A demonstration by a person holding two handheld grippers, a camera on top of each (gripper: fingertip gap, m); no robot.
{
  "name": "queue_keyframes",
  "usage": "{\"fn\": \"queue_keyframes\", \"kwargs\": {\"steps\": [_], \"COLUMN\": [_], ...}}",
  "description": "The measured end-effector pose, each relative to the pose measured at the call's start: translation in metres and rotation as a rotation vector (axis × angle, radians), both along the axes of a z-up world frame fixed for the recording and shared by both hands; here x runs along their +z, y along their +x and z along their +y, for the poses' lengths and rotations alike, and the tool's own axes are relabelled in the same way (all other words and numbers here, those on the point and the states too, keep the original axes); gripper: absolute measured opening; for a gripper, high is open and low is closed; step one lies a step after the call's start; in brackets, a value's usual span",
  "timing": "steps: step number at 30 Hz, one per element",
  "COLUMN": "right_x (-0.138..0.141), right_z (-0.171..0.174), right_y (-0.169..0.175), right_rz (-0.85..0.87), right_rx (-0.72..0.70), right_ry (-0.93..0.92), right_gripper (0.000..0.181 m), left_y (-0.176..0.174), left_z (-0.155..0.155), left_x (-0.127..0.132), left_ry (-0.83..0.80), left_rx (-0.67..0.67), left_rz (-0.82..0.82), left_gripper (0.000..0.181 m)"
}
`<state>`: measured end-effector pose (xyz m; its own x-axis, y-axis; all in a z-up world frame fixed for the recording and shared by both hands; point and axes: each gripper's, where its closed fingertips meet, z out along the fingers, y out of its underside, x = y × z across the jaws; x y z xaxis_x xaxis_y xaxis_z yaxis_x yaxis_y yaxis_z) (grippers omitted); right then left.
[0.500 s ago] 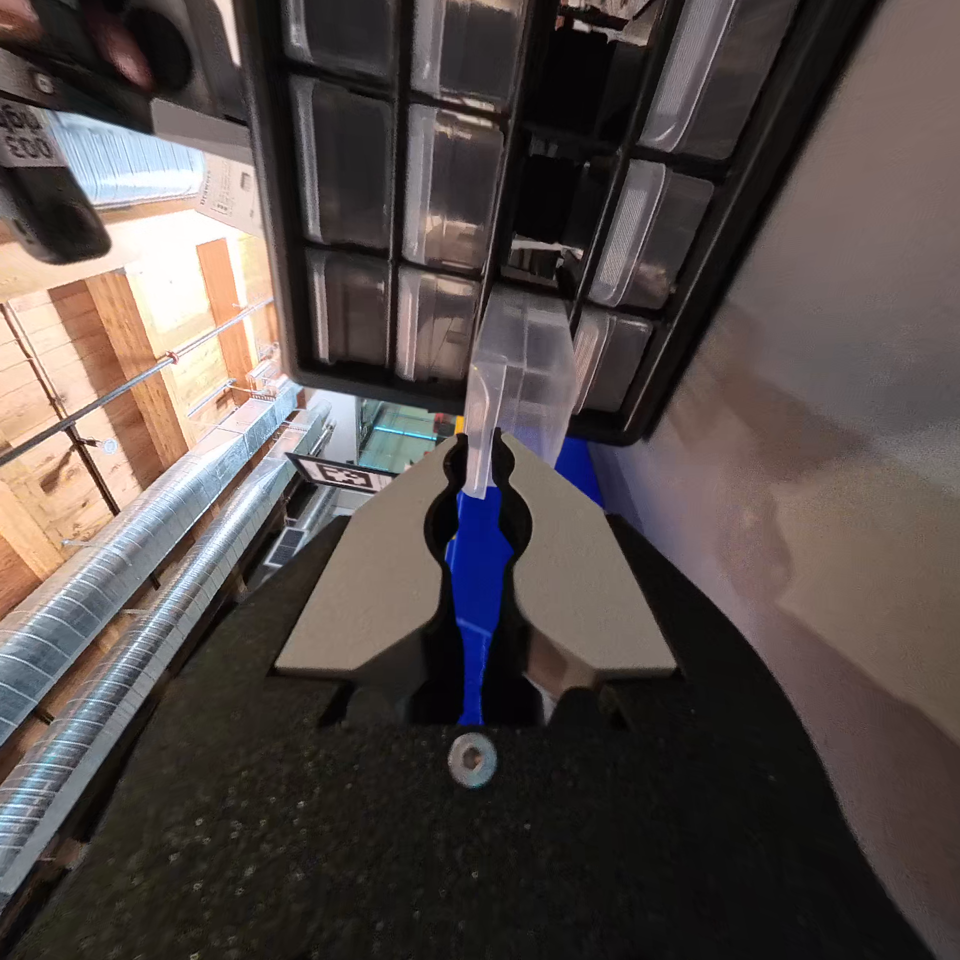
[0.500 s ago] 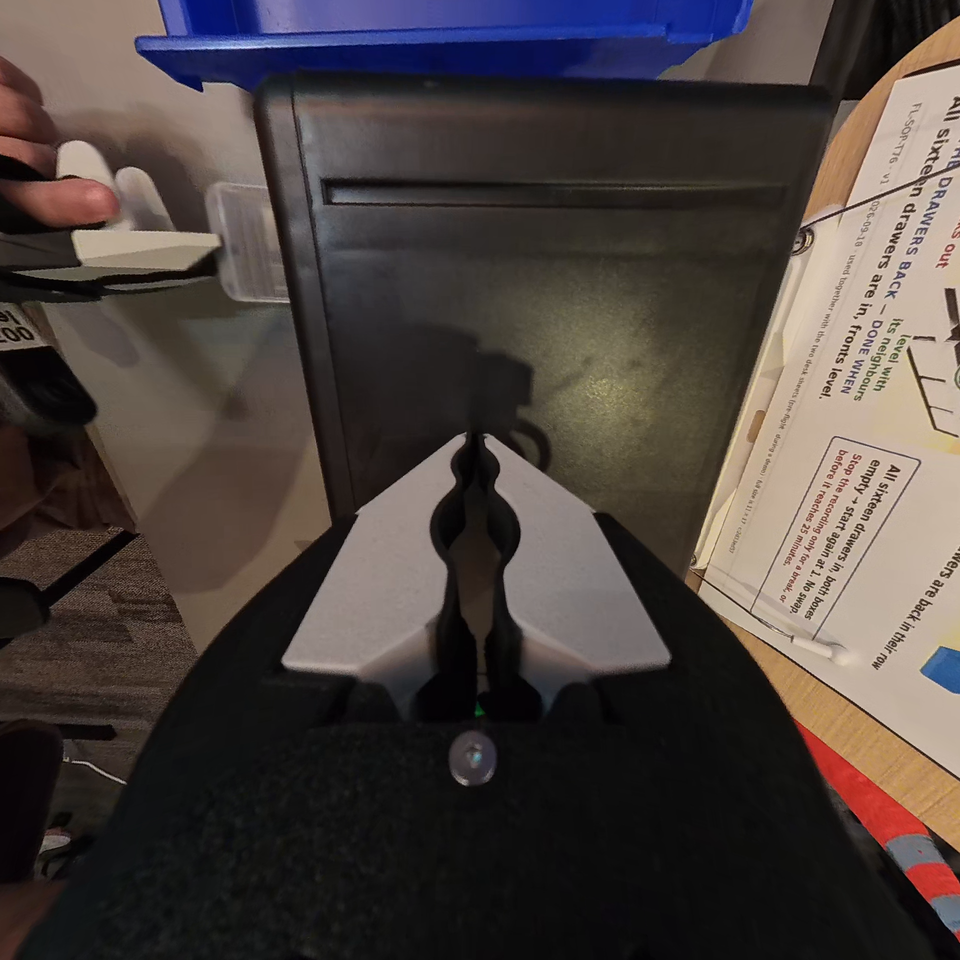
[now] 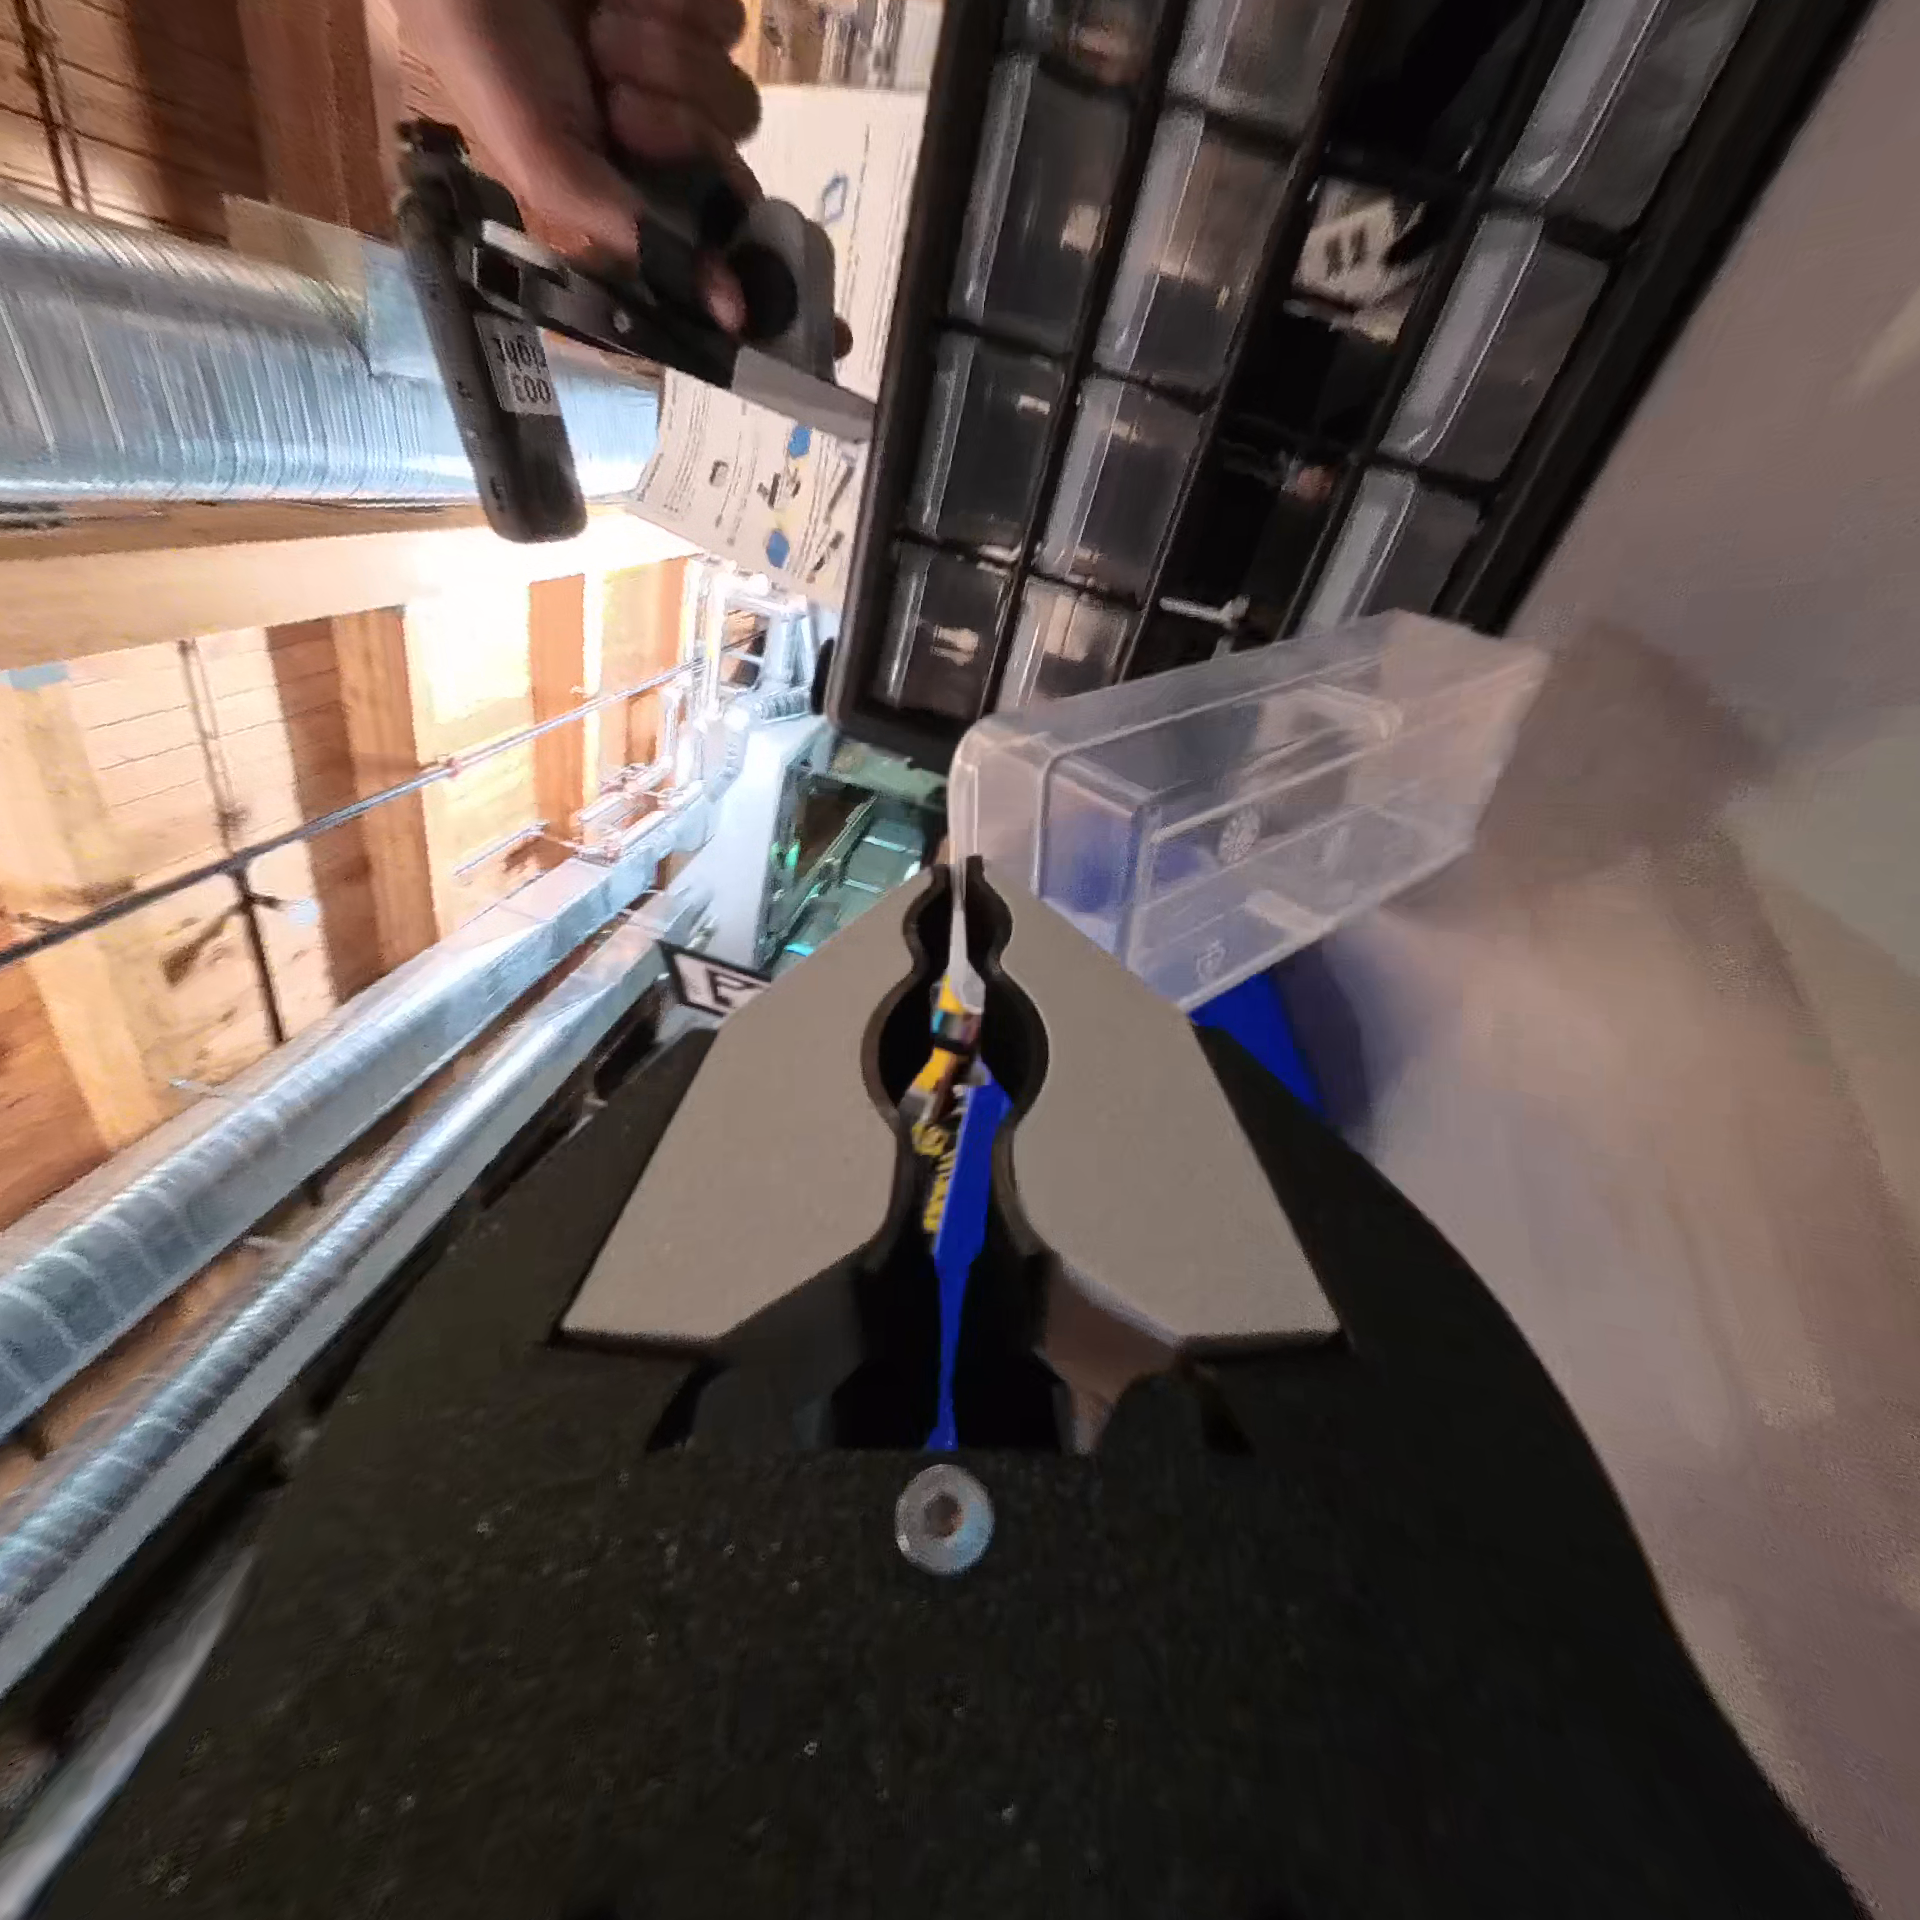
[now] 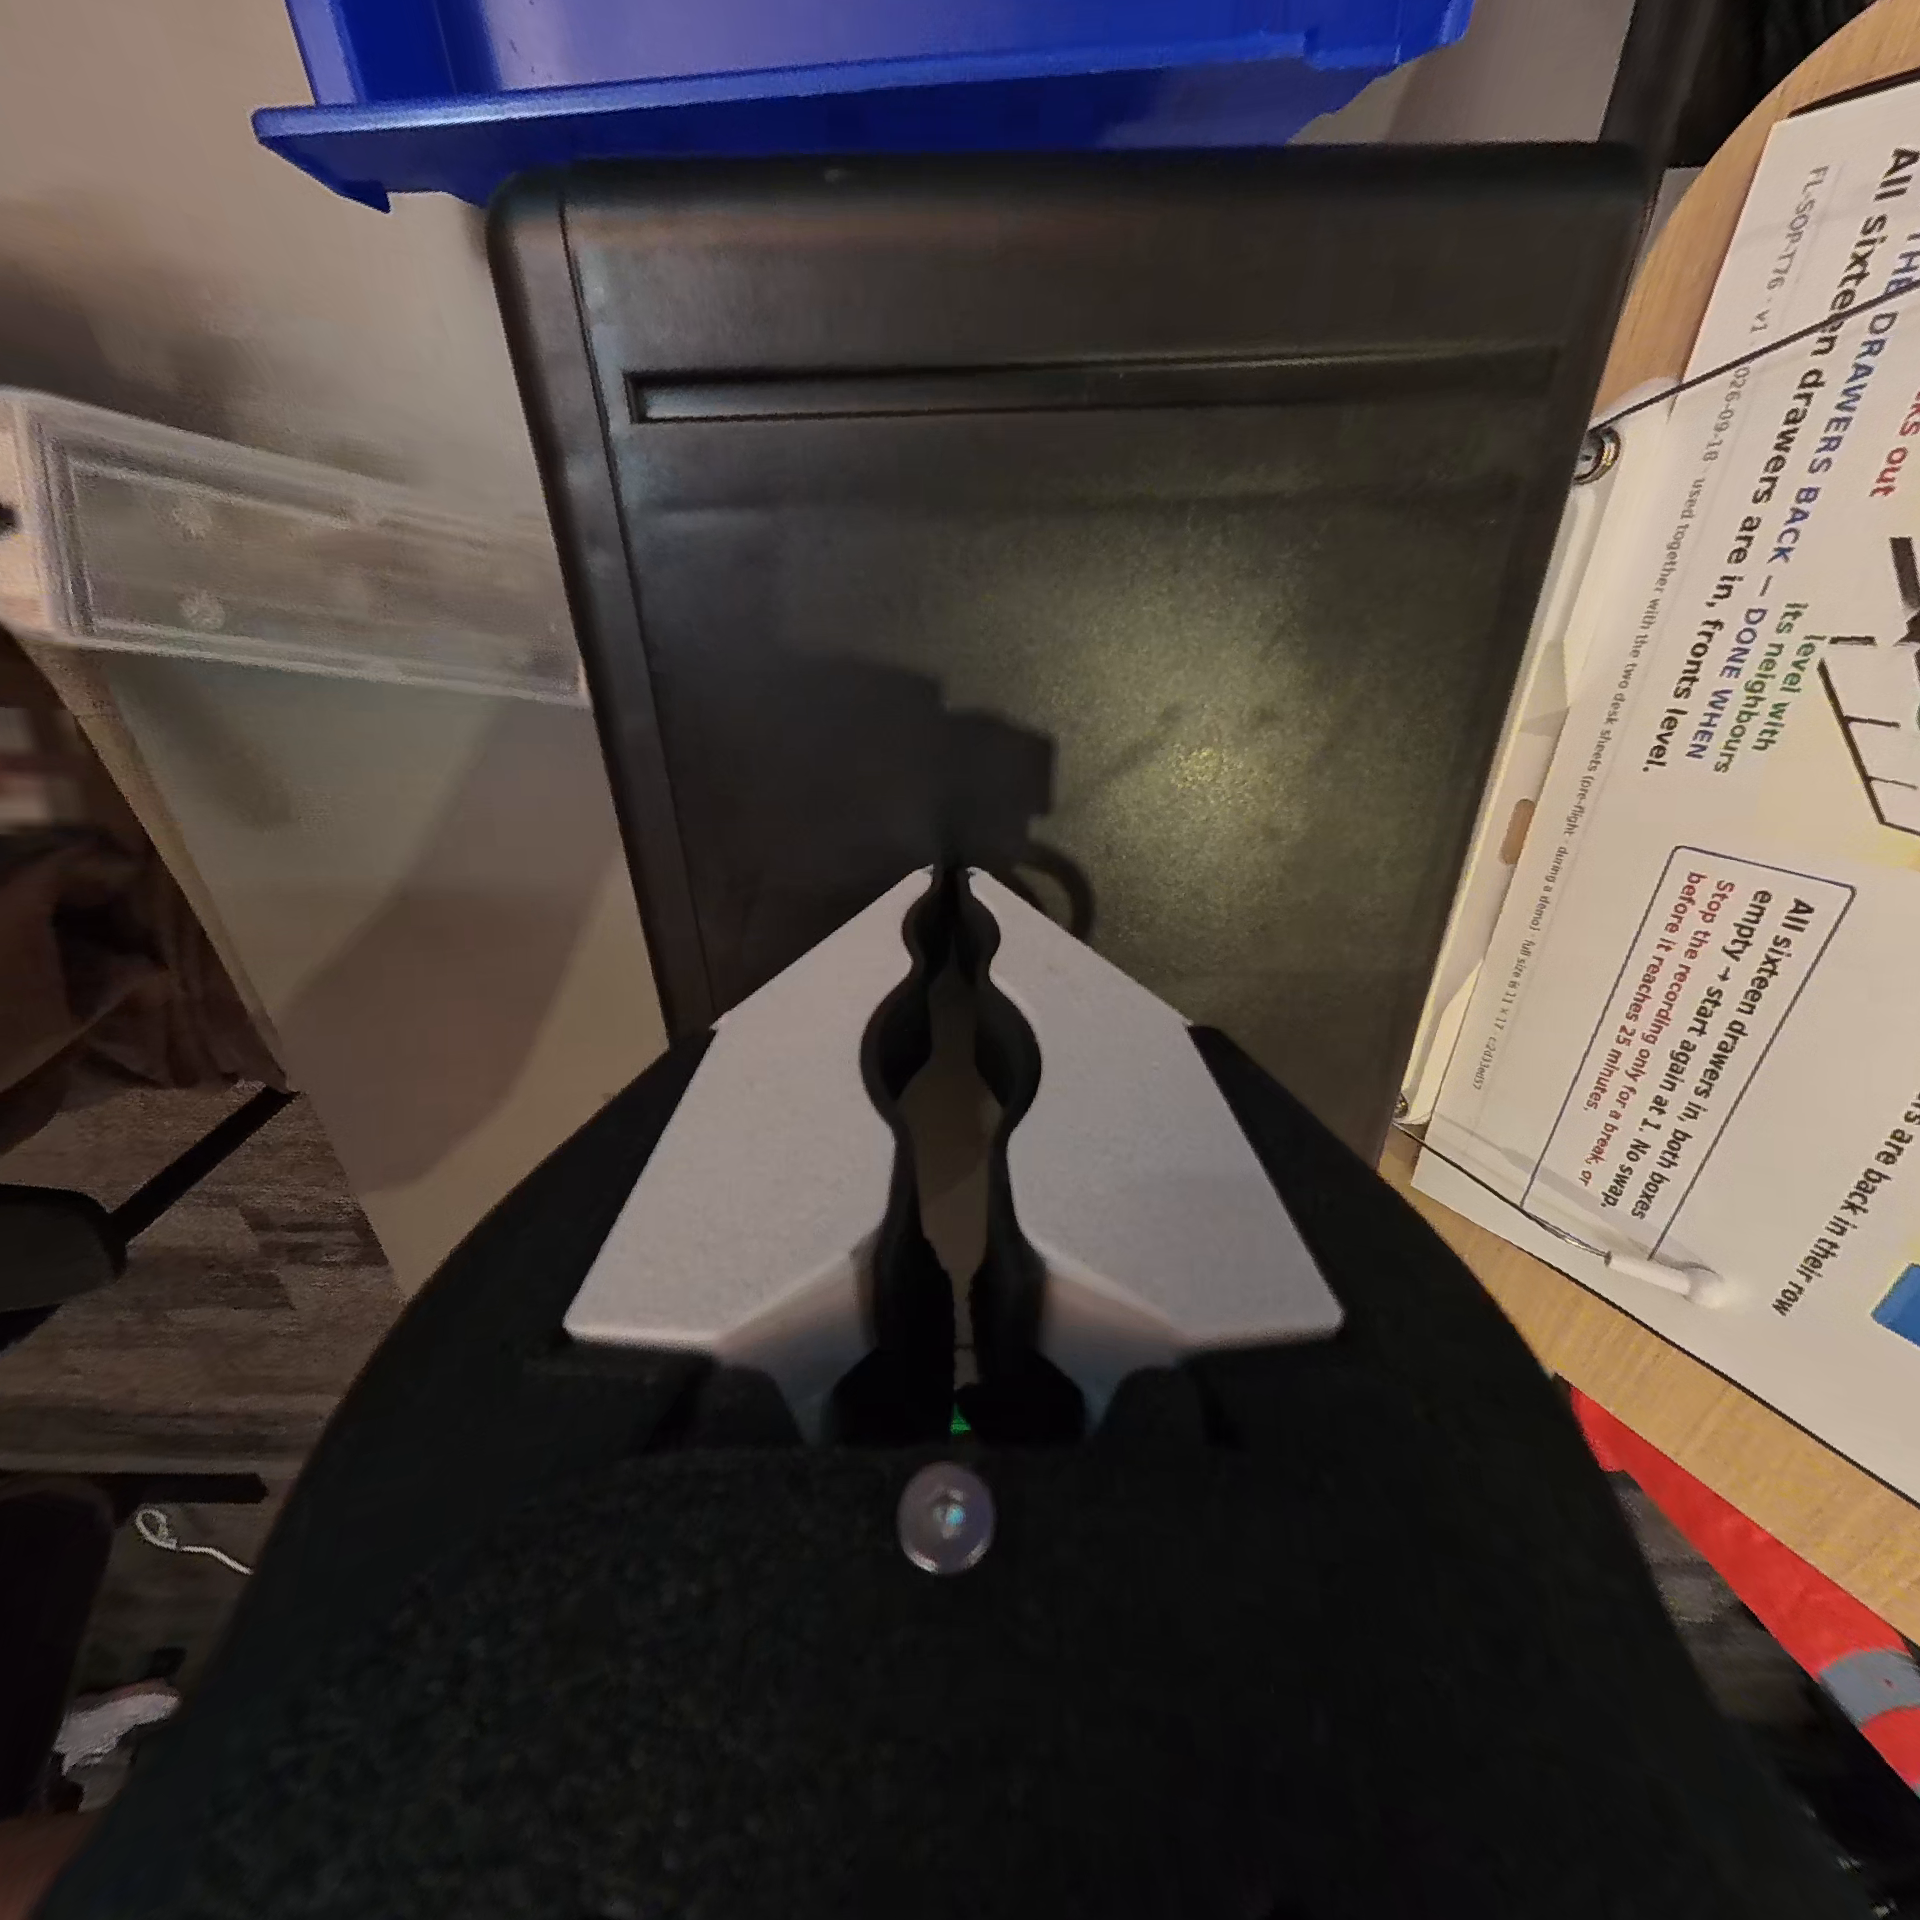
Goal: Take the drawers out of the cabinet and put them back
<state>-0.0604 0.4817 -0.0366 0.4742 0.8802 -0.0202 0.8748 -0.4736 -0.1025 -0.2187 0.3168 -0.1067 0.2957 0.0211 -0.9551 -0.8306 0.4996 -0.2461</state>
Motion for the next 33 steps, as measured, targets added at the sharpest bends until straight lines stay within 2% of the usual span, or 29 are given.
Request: {"fn": "queue_keyframes", "kwargs": {"steps": [4, 10, 14, 17, 22, 25, 28, 30, 33], "right_x": [0.000, 0.000, 0.000, 0.000, 0.000, 0.000, 0.000, 0.000, 0.000], "right_z": [0.000, 0.000, 0.000, 0.000, 0.000, 0.000, 0.000, 0.000, 0.000], "right_y": [0.000, 0.000, 0.000, 0.000, 0.000, 0.000, 0.000, 0.000, 0.000], "right_rz": [0.012, -0.015, -0.025, -0.024, -0.021, -0.005, 0.010, 0.011, -0.005], "right_rx": [-0.012, -0.015, -0.010, -0.012, -0.018, -0.029, -0.038, -0.040, -0.037], "right_ry": [0.001, 0.010, 0.003, -0.003, 0.004, 0.008, 0.009, 0.009, 0.007], "right_gripper": [0.000, 0.000, 0.000, 0.000, 0.000, 0.000, 0.000, 0.000, 0.000], "left_y": [0.018, 0.034, 0.037, 0.037, 0.024, 0.016, 0.006, -0.001, -0.011], "left_z": [-0.024, -0.025, -0.039, -0.048, -0.040, -0.033, -0.028, -0.026, -0.025], "left_x": [-0.014, -0.035, -0.058, -0.070, -0.108, -0.112, -0.116, -0.114, -0.116], "left_ry": [-0.067, -0.160, -0.192, -0.090, -0.071, -0.175, -0.266, -0.360, -0.760], "left_rx": [-0.132, -0.251, -0.391, -0.502, -0.604, -0.595, -0.575, -0.558, -0.490], "left_rz": [-0.003, 0.046, 0.179, 0.320, 0.501, 0.497, 0.500, 0.446, 0.269], "left_gripper": [0.000, 0.001, 0.004, 0.005, 0.009, 0.010, 0.023, 0.027, 0.044]}}
